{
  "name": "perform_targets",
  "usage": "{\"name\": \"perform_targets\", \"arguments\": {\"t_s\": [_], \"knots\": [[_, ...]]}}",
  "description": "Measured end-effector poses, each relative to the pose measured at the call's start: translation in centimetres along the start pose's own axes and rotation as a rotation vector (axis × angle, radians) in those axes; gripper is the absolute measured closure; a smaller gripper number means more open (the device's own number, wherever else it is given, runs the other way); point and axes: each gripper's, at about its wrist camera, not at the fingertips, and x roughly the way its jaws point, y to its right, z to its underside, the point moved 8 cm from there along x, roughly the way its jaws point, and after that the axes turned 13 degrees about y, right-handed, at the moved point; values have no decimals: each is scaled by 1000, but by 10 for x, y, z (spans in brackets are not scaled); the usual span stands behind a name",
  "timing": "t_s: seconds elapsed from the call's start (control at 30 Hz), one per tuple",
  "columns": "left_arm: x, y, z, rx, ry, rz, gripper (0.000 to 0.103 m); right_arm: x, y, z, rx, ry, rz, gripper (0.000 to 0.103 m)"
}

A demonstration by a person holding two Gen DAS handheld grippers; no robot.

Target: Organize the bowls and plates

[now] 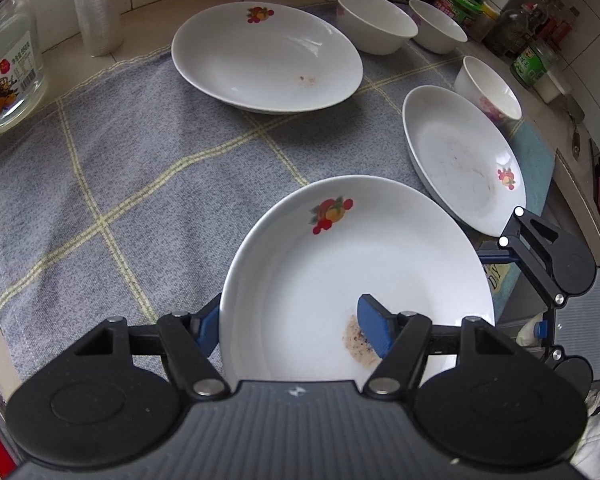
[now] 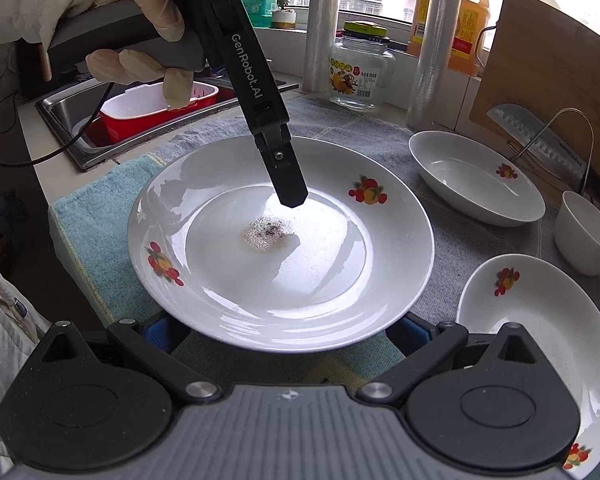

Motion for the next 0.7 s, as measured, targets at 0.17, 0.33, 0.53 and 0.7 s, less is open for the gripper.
{"name": "perform_targets", "arguments": {"t_s": [0.17,0.33,0.53,0.7], "knots": [[-13,-15,3,-31,19,-24,35,12,-5,-13,-26,5,-37,0],[-20,-28,6,-59,34,-40,35,25,-11,-23,-48,3,-67,0],[-29,-49,7,-82,48,-54,35,41,-17,-35,-64,4,-89,0],[-35,-64,7,-90,61,-57,35,55,-22,-43,-67,1,-96,0]]}}
